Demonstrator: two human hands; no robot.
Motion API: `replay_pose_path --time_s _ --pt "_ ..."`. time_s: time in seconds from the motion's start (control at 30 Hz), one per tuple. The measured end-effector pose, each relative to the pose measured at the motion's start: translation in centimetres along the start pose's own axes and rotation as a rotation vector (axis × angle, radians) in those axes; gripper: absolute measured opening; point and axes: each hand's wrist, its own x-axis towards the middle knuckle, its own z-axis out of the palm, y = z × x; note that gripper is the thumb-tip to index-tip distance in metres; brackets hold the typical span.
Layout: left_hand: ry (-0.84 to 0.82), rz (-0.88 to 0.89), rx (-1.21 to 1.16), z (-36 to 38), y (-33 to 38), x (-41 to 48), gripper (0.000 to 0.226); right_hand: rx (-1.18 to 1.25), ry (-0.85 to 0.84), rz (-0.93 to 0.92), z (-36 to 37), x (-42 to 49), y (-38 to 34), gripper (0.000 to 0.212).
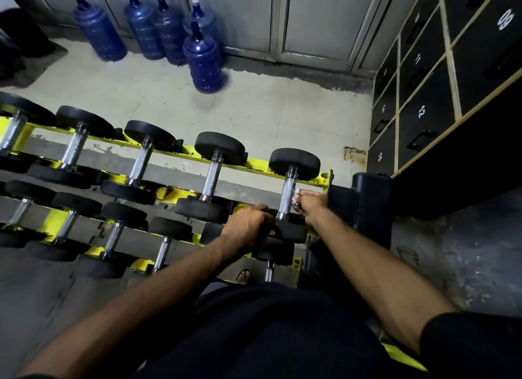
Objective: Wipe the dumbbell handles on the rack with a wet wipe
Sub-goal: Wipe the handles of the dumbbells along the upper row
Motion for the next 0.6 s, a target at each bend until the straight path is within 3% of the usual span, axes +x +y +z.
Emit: replay_pose_path --time_s 0.17,0.33,0.4,0.5,0.6 --pt "-0.038 -0.018 0.021 -0.1 0.1 0.3 0.017 0.184 -0.031 0.141 1.4 3.1 -1.2 0.027" --pt "-0.079 0.021 0.026 -0.2 -0.8 0.9 0.02 0.297 -0.03 0.097 1.4 3.0 -1.7 0.027" --pt "-0.086 0.054 0.03 -0.5 -0.8 1.1 0.02 0.287 -0.002 -0.012 1.2 2.2 -1.7 0.026" --pt "-0.071 0.071 0.031 -0.8 -0.7 1.2 0.018 0.172 0.11 -0.325 1.2 1.6 -0.9 0.016" --pt "-0.065 0.079 0.025 -1.0 -0.6 1.2 0.016 -0.251 0.153 -0.679 1.6 1.5 -0.4 0.01"
